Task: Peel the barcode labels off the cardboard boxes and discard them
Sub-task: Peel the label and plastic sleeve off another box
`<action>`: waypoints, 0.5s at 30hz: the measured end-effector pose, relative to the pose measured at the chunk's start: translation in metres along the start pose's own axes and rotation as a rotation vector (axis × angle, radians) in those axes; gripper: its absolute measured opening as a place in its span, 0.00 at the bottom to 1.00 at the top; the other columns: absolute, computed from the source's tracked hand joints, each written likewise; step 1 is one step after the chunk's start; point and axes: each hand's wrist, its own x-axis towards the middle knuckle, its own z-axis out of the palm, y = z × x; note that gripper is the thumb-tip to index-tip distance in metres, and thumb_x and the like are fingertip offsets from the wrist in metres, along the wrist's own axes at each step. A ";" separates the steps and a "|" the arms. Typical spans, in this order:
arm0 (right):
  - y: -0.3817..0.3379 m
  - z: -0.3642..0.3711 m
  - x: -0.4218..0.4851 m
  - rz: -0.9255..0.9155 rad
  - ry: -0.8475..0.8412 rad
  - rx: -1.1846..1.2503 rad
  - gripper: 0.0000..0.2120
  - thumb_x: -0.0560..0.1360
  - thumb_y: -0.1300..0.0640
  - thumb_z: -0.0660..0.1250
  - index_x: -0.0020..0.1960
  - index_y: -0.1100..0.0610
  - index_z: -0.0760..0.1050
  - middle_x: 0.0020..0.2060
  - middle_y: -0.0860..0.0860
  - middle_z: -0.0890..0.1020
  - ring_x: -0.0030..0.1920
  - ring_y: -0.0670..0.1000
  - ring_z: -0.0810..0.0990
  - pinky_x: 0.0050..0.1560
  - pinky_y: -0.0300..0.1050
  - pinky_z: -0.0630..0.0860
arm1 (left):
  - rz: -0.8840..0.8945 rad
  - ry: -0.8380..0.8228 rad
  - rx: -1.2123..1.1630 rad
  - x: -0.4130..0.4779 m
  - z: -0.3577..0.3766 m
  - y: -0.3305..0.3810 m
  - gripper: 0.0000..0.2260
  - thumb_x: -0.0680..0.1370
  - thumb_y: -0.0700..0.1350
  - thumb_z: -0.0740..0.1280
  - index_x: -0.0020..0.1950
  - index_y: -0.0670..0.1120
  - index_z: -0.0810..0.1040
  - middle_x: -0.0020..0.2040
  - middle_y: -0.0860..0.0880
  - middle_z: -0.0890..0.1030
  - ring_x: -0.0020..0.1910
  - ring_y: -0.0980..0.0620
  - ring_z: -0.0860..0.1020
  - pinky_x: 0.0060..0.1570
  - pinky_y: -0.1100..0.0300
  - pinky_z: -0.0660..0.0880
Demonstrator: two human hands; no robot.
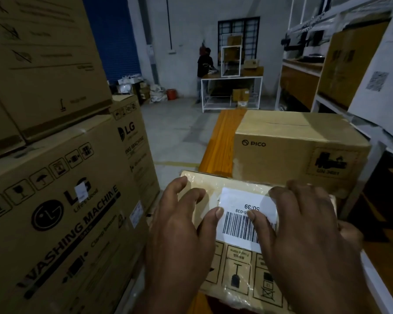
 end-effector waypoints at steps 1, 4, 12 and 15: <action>0.000 0.001 0.000 -0.002 0.003 -0.013 0.22 0.73 0.37 0.58 0.60 0.48 0.72 0.62 0.52 0.74 0.65 0.57 0.70 0.49 0.62 0.73 | 0.003 0.007 0.012 0.001 0.000 0.001 0.20 0.75 0.61 0.65 0.64 0.56 0.78 0.72 0.65 0.62 0.70 0.56 0.68 0.61 0.45 0.75; -0.001 0.003 0.000 -0.001 0.029 -0.011 0.20 0.74 0.39 0.59 0.60 0.49 0.72 0.62 0.53 0.75 0.65 0.58 0.70 0.49 0.64 0.72 | 0.024 0.020 0.057 0.003 0.002 0.004 0.18 0.74 0.62 0.62 0.62 0.59 0.77 0.69 0.64 0.62 0.67 0.57 0.69 0.58 0.45 0.77; -0.001 0.008 0.000 -0.026 0.087 -0.003 0.21 0.72 0.40 0.58 0.57 0.51 0.74 0.61 0.55 0.76 0.65 0.61 0.71 0.49 0.66 0.71 | 0.008 -0.015 0.066 0.005 0.003 0.008 0.12 0.74 0.59 0.64 0.57 0.62 0.78 0.64 0.64 0.61 0.65 0.55 0.70 0.55 0.47 0.78; 0.000 0.009 -0.001 -0.037 0.105 -0.017 0.21 0.71 0.41 0.60 0.57 0.53 0.75 0.60 0.57 0.76 0.64 0.62 0.71 0.49 0.67 0.70 | -0.009 -0.032 0.046 0.009 0.004 0.008 0.09 0.75 0.53 0.70 0.54 0.62 0.77 0.60 0.65 0.61 0.64 0.55 0.70 0.57 0.47 0.77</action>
